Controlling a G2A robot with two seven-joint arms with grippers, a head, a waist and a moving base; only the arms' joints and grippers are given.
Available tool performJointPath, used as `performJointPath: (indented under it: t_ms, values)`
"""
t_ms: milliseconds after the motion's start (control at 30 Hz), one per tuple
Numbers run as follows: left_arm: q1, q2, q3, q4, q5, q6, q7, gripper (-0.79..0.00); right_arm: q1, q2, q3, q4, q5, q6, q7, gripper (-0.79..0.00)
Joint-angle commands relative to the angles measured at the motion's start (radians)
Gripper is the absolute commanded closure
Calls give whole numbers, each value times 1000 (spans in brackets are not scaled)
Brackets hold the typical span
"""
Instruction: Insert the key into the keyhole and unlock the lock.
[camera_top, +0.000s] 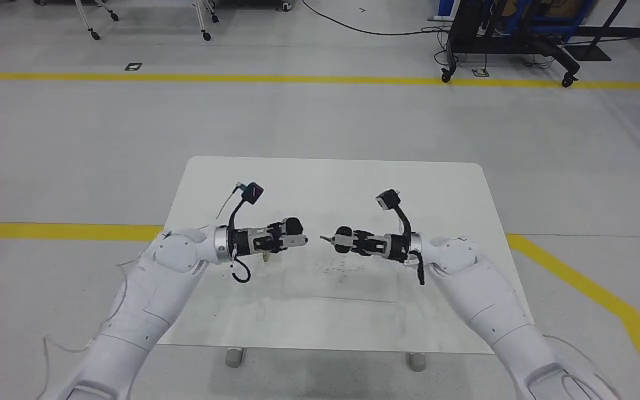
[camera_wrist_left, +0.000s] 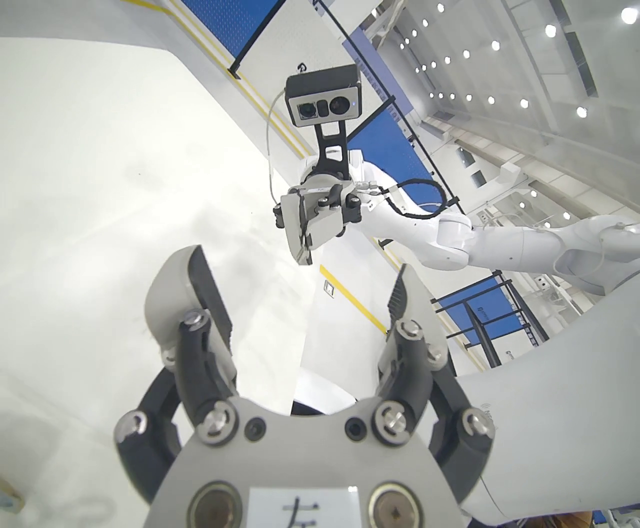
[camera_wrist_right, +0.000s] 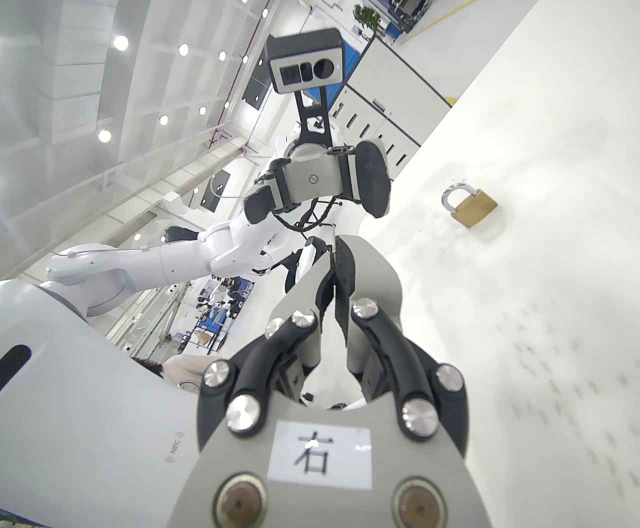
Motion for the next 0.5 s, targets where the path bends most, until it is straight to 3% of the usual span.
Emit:
performJointPath:
  t_ms: [0,200,467]
  values:
    - [10,8,-25,-13,35,6,20,-785,-10,12,42,-1,8,-20,-10,0]
    - [76,38,-109,-122,258,117,132,-785,-22,23,83,-5,23,-37,-22,0]
    - [82,38,-109,-126,295,140,154,-785,-22,23,83,-5,23,-37,-22,0]
